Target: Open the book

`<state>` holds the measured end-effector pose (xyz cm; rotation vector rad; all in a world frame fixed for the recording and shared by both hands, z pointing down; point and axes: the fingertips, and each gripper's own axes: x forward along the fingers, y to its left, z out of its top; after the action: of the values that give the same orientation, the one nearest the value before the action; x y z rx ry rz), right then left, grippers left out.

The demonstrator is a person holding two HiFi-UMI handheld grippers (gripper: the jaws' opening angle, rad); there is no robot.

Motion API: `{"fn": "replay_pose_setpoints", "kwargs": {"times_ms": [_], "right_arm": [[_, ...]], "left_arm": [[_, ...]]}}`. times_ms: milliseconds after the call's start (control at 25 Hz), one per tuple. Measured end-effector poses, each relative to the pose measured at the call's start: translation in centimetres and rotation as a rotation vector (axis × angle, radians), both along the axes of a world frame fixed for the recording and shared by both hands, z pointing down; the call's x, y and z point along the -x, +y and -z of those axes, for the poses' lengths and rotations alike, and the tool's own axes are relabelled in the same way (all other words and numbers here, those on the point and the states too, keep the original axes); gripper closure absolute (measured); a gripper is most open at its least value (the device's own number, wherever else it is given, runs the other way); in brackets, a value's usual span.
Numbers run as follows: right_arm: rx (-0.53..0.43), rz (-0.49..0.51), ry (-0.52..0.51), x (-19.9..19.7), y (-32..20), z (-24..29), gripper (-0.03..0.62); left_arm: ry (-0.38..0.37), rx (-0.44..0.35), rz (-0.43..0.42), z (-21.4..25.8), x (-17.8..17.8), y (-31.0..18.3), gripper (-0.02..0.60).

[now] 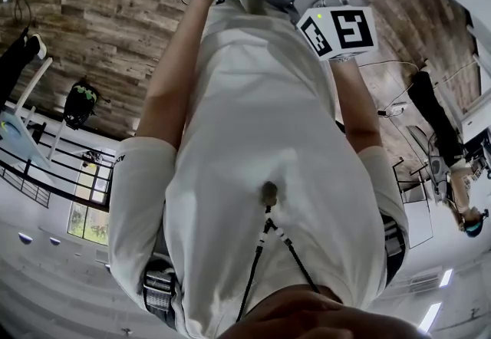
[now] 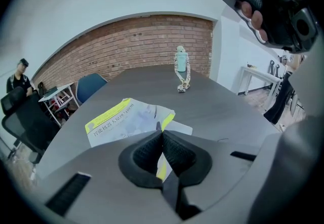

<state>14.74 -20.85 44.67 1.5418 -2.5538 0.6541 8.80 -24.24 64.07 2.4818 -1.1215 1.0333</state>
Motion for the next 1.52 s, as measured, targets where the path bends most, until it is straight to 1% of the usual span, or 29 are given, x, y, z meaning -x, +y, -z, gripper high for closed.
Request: {"fn": "replay_pose_setpoints", "kwargs": {"times_ms": [280,600,880,1280,1400,1520], "right_arm": [[-0.003,0.025,0.008,1.1,0.0,0.1,0.557],[-0.005,0.051,0.015,2.0,0.8,0.3,0.557],[-0.014,0.068,0.016,2.3,1.4,0.8,0.557],[-0.015,0.085,0.024,4.1,2.3,0.8,0.557],[-0.016,0.087,0.025,4.5,2.5,0.7,0.557],[-0.017,0.092,0.027,5.0,2.8,0.7,0.557]], "left_arm": [[0.047,-0.018,0.051,1.0,1.4,-0.2,0.558],[0.101,-0.02,0.138,1.9,3.4,0.3,0.558],[0.111,-0.032,0.187,2.5,5.0,0.9,0.558],[0.148,-0.019,0.273,2.1,7.9,1.7,0.558],[0.144,-0.031,0.282,2.4,8.8,1.8,0.558],[0.149,-0.024,0.3,2.4,9.7,2.0,0.558]]}}
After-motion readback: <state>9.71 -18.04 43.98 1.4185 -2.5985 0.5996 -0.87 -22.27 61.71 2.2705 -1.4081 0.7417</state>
